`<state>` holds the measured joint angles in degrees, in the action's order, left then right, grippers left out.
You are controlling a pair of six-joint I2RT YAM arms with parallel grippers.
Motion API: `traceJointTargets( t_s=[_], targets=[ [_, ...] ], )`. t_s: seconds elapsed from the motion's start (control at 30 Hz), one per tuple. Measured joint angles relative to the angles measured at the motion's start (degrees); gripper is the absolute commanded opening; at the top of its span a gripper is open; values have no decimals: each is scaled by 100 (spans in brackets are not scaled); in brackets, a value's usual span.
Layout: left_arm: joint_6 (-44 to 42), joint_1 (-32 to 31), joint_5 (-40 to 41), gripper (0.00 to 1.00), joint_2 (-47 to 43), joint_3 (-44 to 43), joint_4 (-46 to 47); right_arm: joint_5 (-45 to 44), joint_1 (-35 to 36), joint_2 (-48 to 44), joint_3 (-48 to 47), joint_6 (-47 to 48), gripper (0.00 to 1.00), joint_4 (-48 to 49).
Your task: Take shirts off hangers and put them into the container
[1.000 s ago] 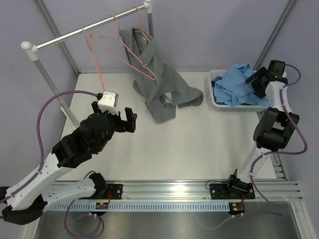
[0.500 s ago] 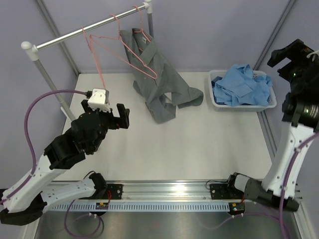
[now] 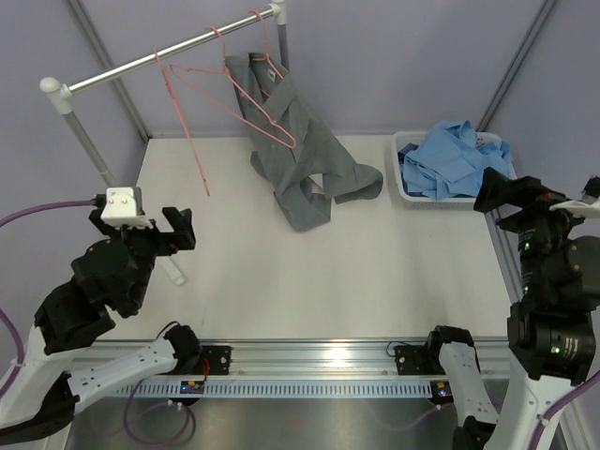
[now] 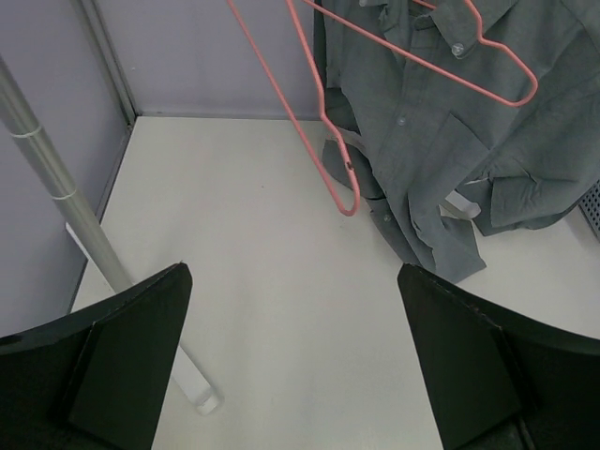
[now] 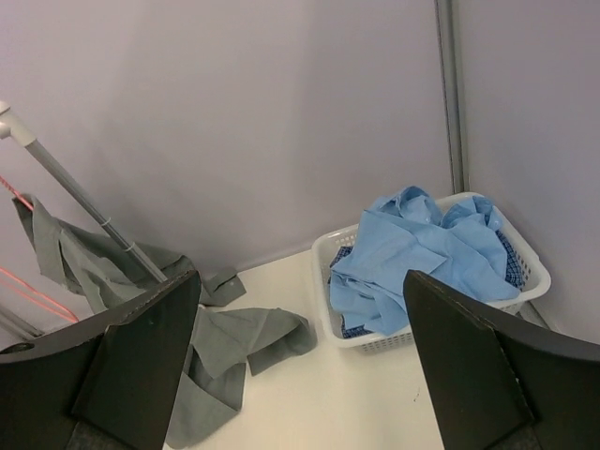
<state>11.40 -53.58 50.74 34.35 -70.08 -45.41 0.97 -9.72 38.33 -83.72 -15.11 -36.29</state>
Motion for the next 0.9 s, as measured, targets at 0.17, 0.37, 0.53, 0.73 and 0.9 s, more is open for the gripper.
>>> traceJointTargets(
  t_s=[0.17, 0.37, 0.53, 0.73, 0.9],
  targets=[
    [-74, 0, 214, 99, -363, 13, -129, -352, 254, -560, 507, 199, 99, -2],
    [-136, 0, 249, 99, -404, 46, -203, -507, 374, -861, 841, 315, 99, 48],
    [-131, 0, 245, 99, -380, 129, -258, -544, 374, -872, 935, 348, 100, 48],
    [-59, 0, 173, 99, -267, 136, -269, -590, 378, -835, 938, 354, 99, 157],
    [28, 0, 133, 99, -275, 133, -280, -590, 378, -800, 938, 354, 100, 166]
  ],
)
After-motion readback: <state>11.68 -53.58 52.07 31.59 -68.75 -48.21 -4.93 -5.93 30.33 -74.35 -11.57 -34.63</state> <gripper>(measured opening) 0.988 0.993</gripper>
